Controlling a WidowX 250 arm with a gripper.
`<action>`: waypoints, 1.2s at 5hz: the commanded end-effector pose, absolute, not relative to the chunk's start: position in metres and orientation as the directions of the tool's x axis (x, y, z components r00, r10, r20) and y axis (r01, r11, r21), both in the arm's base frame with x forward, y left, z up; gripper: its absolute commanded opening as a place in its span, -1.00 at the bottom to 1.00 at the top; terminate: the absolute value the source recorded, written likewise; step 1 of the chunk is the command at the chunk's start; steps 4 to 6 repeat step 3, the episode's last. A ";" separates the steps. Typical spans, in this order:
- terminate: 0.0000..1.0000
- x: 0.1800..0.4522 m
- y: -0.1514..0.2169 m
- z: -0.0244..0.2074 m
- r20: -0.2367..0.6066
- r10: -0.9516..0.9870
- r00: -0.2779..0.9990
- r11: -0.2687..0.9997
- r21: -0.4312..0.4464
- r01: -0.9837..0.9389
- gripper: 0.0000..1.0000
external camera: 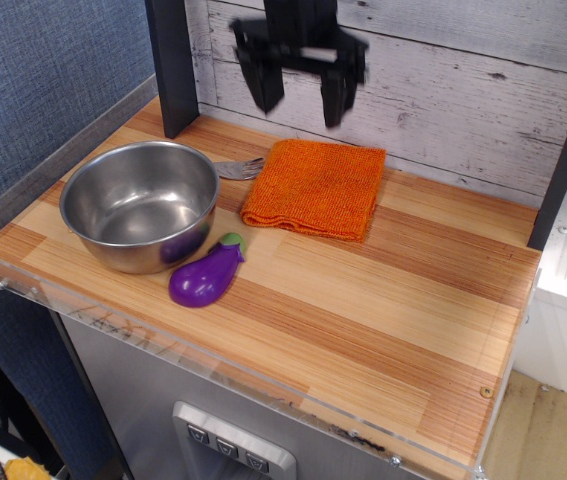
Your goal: Move the cloth close to the fork.
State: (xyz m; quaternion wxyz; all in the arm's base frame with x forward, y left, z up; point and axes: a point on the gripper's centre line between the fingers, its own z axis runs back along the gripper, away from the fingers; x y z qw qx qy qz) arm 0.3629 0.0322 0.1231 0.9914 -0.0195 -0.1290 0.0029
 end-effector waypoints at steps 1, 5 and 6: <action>-1.00 0.344 0.039 0.158 0.304 0.016 0.953 0.997 -0.077 0.008 1.00; 1.00 0.344 0.039 0.158 0.304 0.016 0.953 0.997 -0.077 0.008 1.00; 1.00 0.344 0.039 0.158 0.304 0.016 0.953 0.997 -0.077 0.008 1.00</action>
